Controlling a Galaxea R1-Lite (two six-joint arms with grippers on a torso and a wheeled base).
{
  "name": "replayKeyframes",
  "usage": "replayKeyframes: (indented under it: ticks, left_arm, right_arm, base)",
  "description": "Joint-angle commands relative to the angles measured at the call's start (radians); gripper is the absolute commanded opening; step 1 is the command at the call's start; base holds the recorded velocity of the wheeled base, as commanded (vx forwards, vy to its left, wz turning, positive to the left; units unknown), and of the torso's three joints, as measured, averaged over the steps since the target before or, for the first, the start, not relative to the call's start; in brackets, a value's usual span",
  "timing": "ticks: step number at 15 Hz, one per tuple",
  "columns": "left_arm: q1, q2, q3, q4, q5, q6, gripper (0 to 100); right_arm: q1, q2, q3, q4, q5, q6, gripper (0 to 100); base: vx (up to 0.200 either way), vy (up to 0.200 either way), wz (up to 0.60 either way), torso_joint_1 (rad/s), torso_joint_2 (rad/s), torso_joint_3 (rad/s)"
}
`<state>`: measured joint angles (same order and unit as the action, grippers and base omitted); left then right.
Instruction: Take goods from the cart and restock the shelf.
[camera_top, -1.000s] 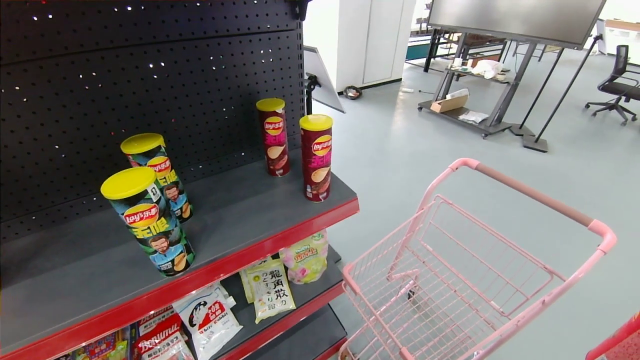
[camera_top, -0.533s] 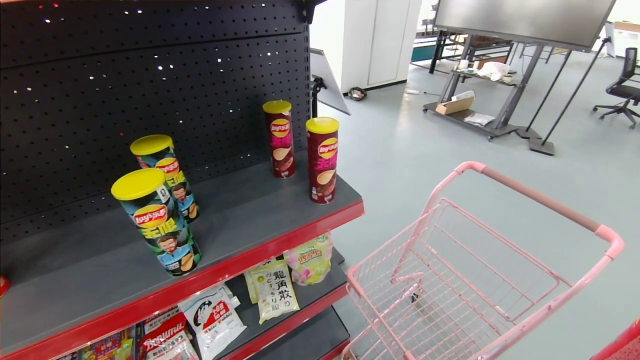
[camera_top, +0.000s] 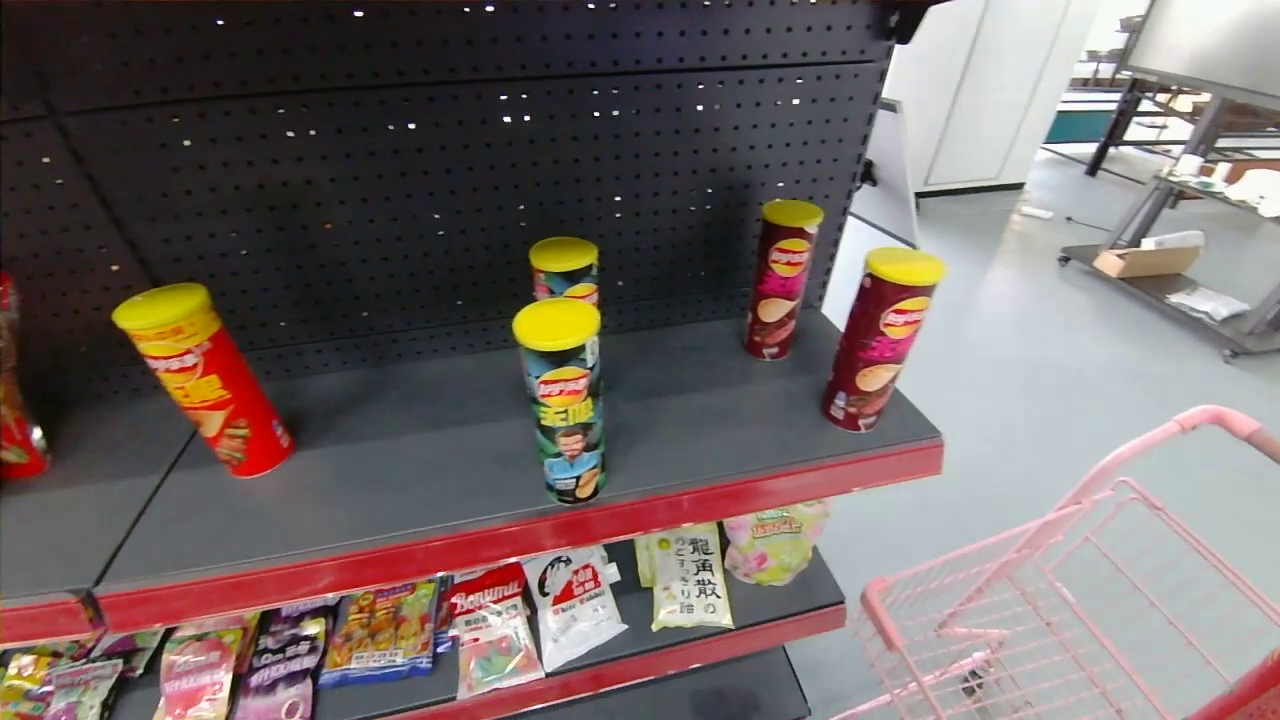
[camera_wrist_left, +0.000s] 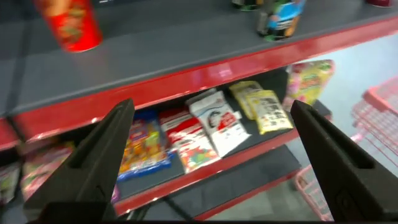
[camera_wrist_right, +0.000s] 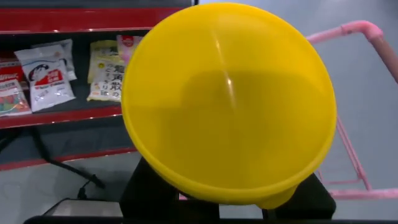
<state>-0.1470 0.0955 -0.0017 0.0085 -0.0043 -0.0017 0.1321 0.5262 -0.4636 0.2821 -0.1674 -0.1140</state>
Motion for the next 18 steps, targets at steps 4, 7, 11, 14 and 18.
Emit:
replayKeyframes:
  ticks: [4,7,11,14,18]
  left_arm:
    - [0.000,0.001,0.000,-0.001,0.000,0.000,100]
    - [0.000,0.000,0.000,-0.001,0.000,0.002,100]
    - [0.000,0.001,0.000,-0.001,0.000,0.002,100]
    - [0.000,0.000,0.000,-0.001,0.000,0.002,100]
    - [0.000,0.001,0.000,-0.001,0.000,0.002,100]
  right_arm:
    - [0.003,-0.086,0.051,-0.003,0.003,-0.006,0]
    - [0.006,-0.183,0.085,-0.001,0.006,-0.012,0]
    - [0.006,-0.272,0.134,0.000,0.008,-0.019,0]
    - [0.007,-0.278,0.149,-0.001,0.008,-0.019,0]
    - [0.007,-0.281,0.151,-0.001,0.009,-0.019,0]
  base:
    - [0.000,0.000,0.30,0.001,0.00,0.001]
    - [0.000,0.000,0.00,0.000,0.00,0.000]
    - [0.000,0.100,0.00,0.004,0.00,0.001]
    - [0.000,0.200,0.00,-0.002,0.00,0.004]
    - [0.000,0.200,0.00,0.002,0.01,0.001]
